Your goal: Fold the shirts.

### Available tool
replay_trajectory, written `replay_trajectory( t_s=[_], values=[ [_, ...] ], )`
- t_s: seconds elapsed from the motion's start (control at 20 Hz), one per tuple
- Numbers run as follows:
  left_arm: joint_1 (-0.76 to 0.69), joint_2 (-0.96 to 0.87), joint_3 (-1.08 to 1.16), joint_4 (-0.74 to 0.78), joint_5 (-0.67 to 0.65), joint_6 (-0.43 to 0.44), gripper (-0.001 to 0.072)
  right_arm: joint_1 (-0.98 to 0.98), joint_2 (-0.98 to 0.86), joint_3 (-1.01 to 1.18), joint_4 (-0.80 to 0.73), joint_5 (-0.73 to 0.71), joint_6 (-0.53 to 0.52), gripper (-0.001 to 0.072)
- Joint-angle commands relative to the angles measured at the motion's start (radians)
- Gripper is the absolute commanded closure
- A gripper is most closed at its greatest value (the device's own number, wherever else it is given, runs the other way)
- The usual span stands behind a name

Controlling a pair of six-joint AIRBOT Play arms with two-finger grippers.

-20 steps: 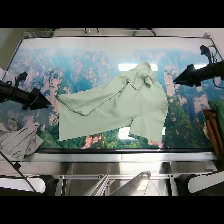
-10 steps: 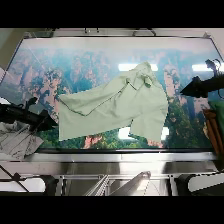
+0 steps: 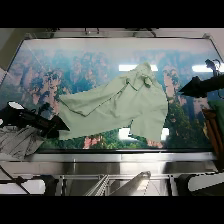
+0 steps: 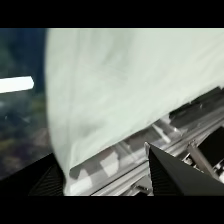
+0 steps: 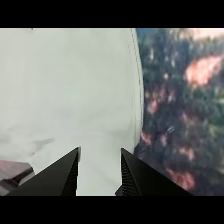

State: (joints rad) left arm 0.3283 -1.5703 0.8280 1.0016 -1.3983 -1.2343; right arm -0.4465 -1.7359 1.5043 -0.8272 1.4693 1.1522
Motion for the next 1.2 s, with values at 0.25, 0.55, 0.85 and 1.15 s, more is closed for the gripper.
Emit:
replay_trajectory(
  t_s=[0.25,0.55,0.85,1.15],
  values=[
    [-0.08,0.0,0.069,0.016,0.152,-0.005,0.0687,0.001,-0.121,0.0,0.001,-0.04,0.026,0.0387],
    [-0.08,0.0,0.163,0.019,0.15,-0.009,0.0688,0.042,-0.236,-0.006,0.001,-0.028,0.038,0.0317],
    [-0.08,0.0,0.188,0.018,0.15,-0.009,0.0687,0.145,-0.285,-0.008,0.001,0.014,0.037,0.0343],
    [-0.08,0.002,0.207,0.015,0.121,-0.009,0.0689,0.213,-0.279,-0.008,0.195,0.146,-0.044,0.0664]
  ],
)
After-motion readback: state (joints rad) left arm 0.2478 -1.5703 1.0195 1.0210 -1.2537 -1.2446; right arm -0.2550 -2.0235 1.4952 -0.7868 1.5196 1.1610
